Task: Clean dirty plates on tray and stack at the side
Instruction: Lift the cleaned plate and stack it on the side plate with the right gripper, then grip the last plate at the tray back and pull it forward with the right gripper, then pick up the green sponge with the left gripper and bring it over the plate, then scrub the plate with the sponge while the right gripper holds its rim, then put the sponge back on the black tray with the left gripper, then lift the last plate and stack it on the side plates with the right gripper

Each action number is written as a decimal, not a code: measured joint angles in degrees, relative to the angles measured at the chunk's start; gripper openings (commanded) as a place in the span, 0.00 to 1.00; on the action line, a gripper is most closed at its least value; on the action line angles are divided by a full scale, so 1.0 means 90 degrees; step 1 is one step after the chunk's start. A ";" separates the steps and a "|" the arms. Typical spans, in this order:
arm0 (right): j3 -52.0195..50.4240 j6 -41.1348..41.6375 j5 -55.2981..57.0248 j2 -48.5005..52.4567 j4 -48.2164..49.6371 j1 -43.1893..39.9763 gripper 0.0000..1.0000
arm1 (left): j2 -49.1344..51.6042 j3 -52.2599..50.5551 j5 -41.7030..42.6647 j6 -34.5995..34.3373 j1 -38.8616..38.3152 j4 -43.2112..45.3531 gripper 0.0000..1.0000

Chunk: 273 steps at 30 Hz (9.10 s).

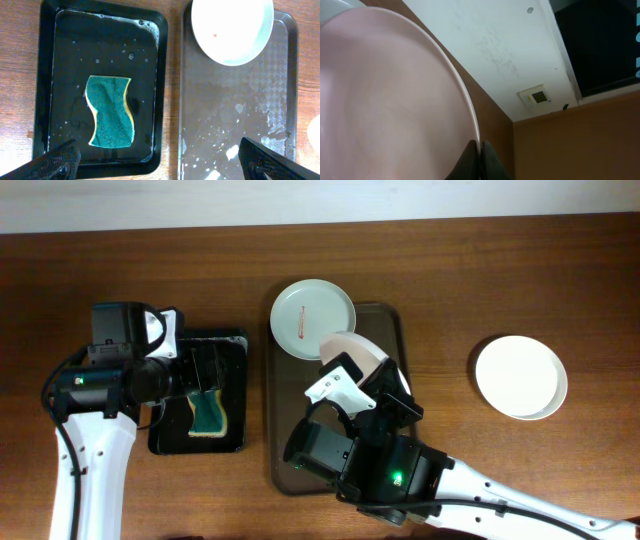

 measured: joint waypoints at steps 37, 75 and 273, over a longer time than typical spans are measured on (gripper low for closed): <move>0.0153 0.0527 -1.0020 -0.2562 -0.0381 -0.7745 0.47 | 0.0012 0.0002 0.0024 -0.0002 -0.0005 0.0010 0.99; -0.2538 0.0933 -0.9396 -0.0231 0.1712 -0.5345 0.04 | 0.0109 0.0041 -0.0342 0.0294 -0.1049 -0.0566 0.99; -0.0206 0.1732 -0.6914 -0.0204 0.0493 -0.5136 0.04 | 0.0495 -0.2429 -0.1003 -0.0398 -0.0041 0.1727 0.99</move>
